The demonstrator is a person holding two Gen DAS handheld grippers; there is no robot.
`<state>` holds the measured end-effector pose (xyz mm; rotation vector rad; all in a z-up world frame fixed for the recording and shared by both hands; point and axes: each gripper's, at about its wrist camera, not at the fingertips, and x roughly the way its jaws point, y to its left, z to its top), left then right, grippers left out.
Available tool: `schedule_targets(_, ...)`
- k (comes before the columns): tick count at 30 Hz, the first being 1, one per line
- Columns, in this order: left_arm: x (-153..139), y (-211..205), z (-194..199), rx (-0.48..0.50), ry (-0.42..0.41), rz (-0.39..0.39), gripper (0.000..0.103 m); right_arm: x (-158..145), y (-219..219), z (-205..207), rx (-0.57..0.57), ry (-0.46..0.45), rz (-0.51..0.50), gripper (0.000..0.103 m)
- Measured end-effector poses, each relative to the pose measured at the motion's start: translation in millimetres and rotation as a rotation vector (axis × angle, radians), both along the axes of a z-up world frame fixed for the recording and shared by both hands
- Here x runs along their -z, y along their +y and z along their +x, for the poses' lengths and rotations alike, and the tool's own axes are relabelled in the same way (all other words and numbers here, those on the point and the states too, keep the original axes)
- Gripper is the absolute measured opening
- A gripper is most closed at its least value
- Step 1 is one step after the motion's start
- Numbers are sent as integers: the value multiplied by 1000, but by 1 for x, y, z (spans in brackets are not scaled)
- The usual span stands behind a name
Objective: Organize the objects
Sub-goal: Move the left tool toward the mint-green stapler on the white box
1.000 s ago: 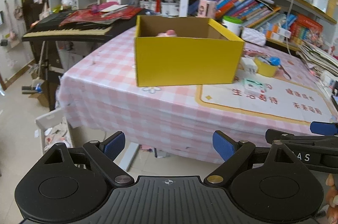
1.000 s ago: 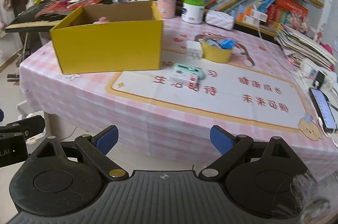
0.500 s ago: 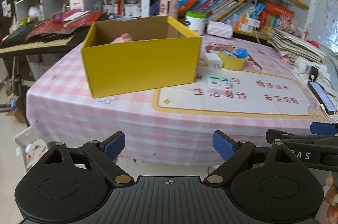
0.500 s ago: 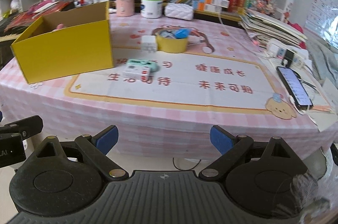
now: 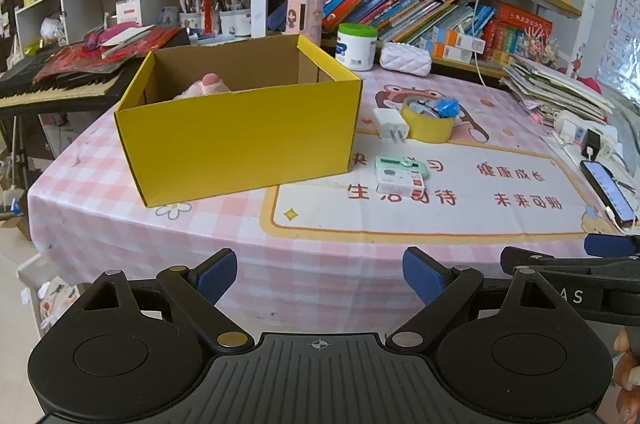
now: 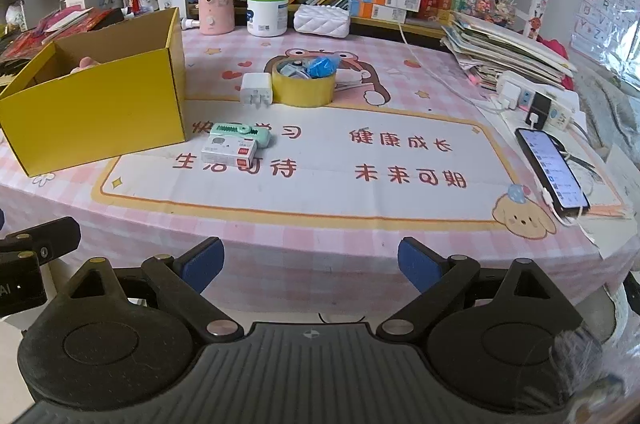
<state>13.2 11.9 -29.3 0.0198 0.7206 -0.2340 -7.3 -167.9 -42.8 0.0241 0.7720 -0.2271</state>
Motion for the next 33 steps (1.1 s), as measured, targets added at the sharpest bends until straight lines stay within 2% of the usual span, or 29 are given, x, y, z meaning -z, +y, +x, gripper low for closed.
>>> schedule_targets(21,2,-67,74,-48,14,19,92,0,-63,93,-77,24,4,94)
schedule_targets(33,0,-104,98,-102,15,52,92,1,-90,129,-124,21,8,94)
